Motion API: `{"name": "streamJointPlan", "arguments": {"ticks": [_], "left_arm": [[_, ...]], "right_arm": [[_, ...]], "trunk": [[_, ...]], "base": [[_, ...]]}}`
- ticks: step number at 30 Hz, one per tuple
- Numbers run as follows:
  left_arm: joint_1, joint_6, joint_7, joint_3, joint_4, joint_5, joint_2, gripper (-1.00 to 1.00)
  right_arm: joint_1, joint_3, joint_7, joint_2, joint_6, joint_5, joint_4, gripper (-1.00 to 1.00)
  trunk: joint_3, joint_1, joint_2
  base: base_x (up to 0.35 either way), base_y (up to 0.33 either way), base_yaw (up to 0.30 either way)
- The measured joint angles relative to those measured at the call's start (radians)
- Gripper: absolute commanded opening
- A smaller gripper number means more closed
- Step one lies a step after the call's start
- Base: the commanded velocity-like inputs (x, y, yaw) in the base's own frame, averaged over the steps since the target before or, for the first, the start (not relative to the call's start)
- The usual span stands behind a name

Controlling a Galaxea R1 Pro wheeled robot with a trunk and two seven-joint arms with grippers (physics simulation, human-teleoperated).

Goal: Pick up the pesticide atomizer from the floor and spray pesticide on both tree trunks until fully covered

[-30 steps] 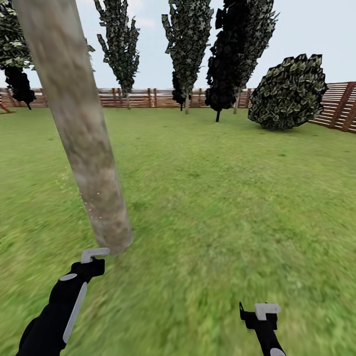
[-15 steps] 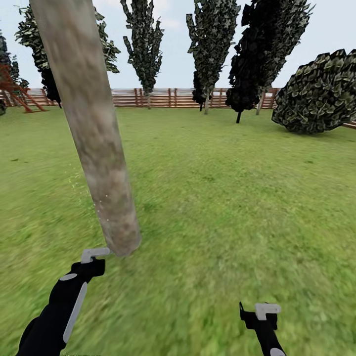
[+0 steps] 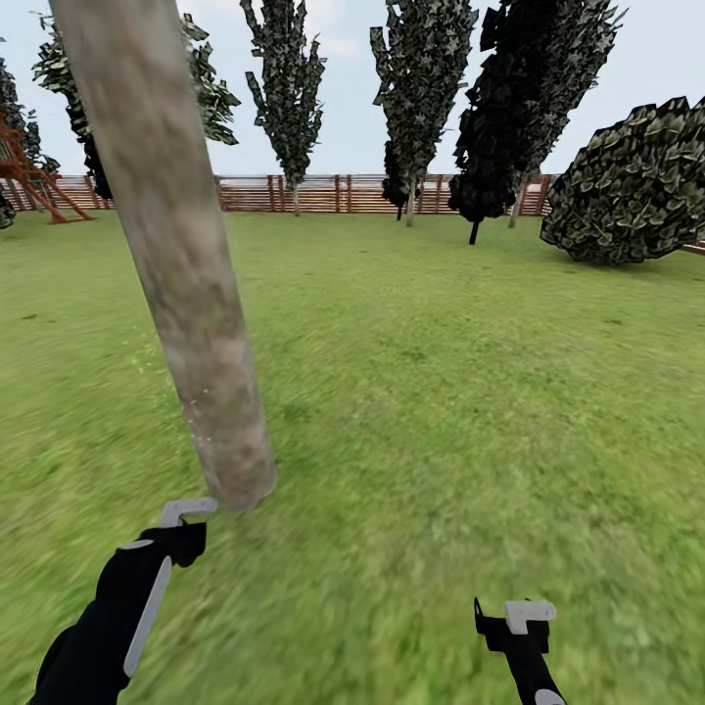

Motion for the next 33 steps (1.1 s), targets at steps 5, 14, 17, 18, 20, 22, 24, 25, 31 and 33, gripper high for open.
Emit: {"name": "streamJointPlan", "arguments": {"ticks": [5,14,17,18,20,22,24,25,31,33], "left_arm": [[0.000,0.000,0.000,0.000,0.000,0.000,-0.002,-1.00],[0.001,0.000,0.000,0.000,-0.002,0.000,-0.004,-1.00],[0.001,0.000,0.000,0.000,-0.002,0.000,-0.004,-1.00],[0.001,0.000,0.000,0.000,-0.002,0.000,-0.004,-1.00],[0.001,0.000,0.000,0.000,-0.002,0.000,-0.004,-1.00],[0.001,0.000,0.000,0.000,-0.002,0.000,-0.004,-1.00],[0.002,0.000,0.000,0.000,-0.002,0.000,-0.004,-1.00],[0.002,0.000,0.000,0.000,-0.002,0.000,-0.004,-1.00],[0.002,0.000,0.000,0.000,-0.002,0.000,-0.004,-1.00],[0.002,0.000,0.000,0.000,-0.002,0.000,-0.004,-1.00]], "right_arm": [[0.000,0.000,0.000,0.000,0.000,0.000,0.000,1.00],[0.000,0.001,0.001,0.000,0.000,0.000,0.000,1.00],[0.000,0.000,0.000,0.000,0.000,0.000,0.000,1.00],[0.000,0.001,0.000,0.000,0.000,0.000,0.000,1.00],[0.000,0.001,0.000,0.000,0.000,0.000,0.000,1.00],[0.000,0.000,0.001,0.000,0.000,0.000,0.000,1.00],[0.000,0.000,0.001,0.000,0.000,0.000,0.000,1.00],[0.000,0.001,0.001,0.000,0.000,0.000,0.000,1.00],[0.000,0.001,0.000,0.000,0.000,0.000,0.000,1.00],[0.000,0.001,0.000,0.000,0.000,0.000,0.000,1.00]], "trunk": [[0.000,0.000,0.000],[0.000,0.000,0.000],[0.000,0.000,0.000],[0.000,0.000,0.000],[0.000,0.000,0.000],[0.000,0.000,0.000],[0.000,0.000,0.000],[0.000,0.000,0.000],[0.000,0.000,0.000],[0.000,0.000,0.000]], "base": [[0.139,-0.237,0.003],[0.012,-0.271,0.219],[0.000,-0.273,0.278],[0.000,-0.273,0.251],[0.049,-0.274,0.078],[0.091,-0.273,0.006],[0.094,-0.274,0.002],[0.095,-0.273,0.001],[0.105,-0.273,0.000],[0.133,-0.273,0.000]]}}
